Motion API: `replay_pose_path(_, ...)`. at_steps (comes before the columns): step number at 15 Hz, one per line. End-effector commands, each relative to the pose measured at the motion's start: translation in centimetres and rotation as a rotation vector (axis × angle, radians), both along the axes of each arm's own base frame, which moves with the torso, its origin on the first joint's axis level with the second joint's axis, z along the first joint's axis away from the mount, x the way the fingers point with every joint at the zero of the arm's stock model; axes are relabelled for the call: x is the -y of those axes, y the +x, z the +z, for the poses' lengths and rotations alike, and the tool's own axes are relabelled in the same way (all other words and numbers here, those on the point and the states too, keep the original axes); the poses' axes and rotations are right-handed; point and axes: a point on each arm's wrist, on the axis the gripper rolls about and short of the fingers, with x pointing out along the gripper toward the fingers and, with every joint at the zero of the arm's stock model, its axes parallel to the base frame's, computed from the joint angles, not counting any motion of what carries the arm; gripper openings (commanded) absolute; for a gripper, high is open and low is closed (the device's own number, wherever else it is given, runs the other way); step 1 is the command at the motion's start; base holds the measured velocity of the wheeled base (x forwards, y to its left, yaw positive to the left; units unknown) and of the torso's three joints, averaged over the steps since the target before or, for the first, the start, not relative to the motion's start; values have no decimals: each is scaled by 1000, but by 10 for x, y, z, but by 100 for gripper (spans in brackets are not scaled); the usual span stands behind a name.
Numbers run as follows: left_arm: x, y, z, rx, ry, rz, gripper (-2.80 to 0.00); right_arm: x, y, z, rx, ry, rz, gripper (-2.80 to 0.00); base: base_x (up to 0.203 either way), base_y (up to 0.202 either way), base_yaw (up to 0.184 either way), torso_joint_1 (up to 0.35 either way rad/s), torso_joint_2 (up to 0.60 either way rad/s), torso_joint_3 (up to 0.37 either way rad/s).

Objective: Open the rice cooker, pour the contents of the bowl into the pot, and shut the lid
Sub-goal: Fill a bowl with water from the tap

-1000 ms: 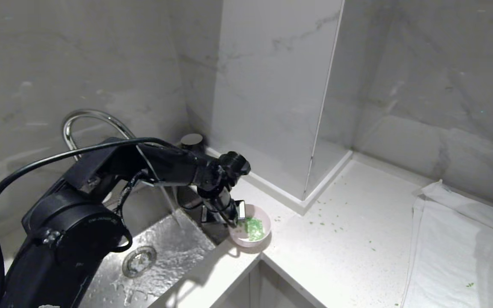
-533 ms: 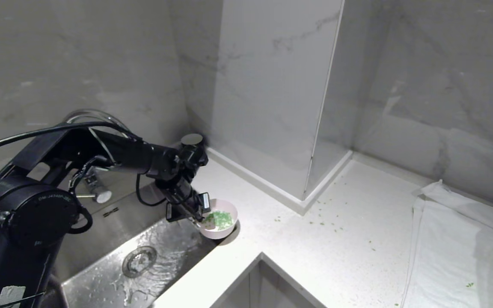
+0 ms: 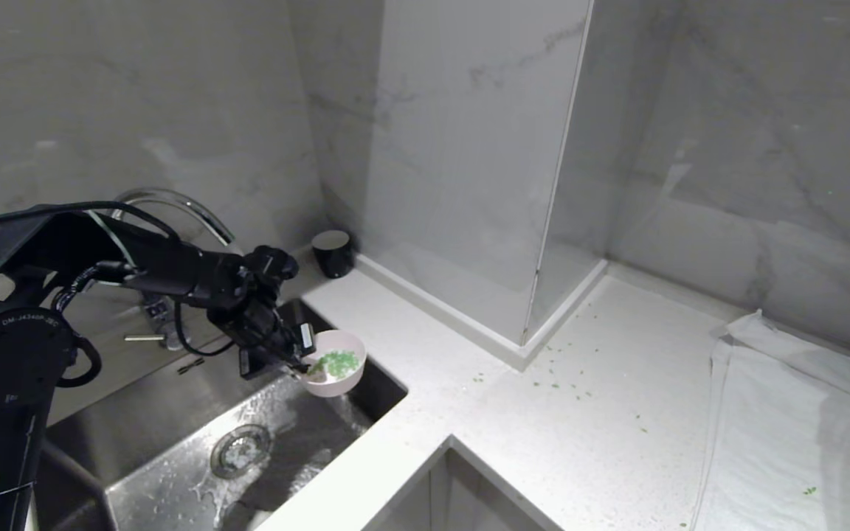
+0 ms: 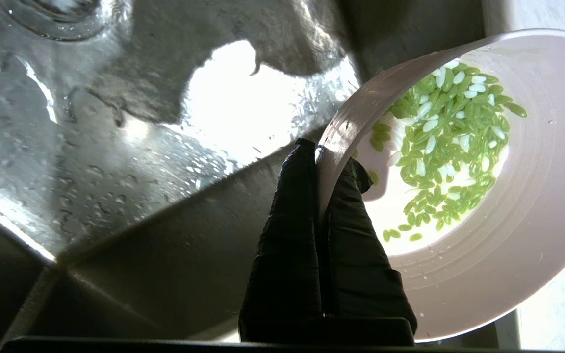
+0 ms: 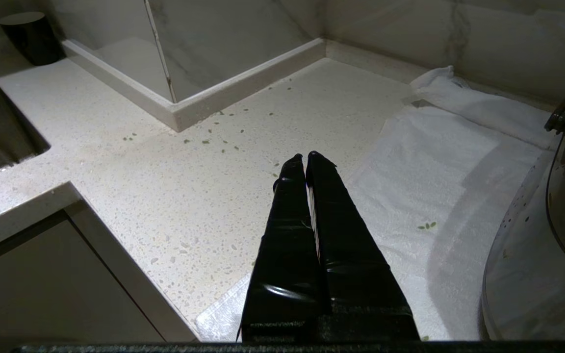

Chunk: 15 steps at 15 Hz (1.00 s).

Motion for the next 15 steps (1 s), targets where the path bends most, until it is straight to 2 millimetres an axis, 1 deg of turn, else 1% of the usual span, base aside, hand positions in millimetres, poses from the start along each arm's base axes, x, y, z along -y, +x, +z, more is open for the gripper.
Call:
replay_pose_path(1,-20,5,-1,0,-8,39,-280,0,0,0,-1,0,1,-280,0,0,0,0,0,0)
replay_pose_path(5,-44,19,-16,45,-5,97,-280,0,0,-1,-3,0,1,-280,0,0,0,0,0,0)
replay_pose_path(7,-53,21,-19,45,4,102,-280,0,0,-1,-2,0,1,-280,0,0,0,0,0,0)
replay_pose_path(11,-75,32,-22,68,11,139,-280,0,0,0,-1,0,1,-280,0,0,0,0,0,0)
replay_pose_path(15,-84,40,-22,90,10,157,-280,0,0,0,-1,0,1,-280,0,0,0,0,0,0)
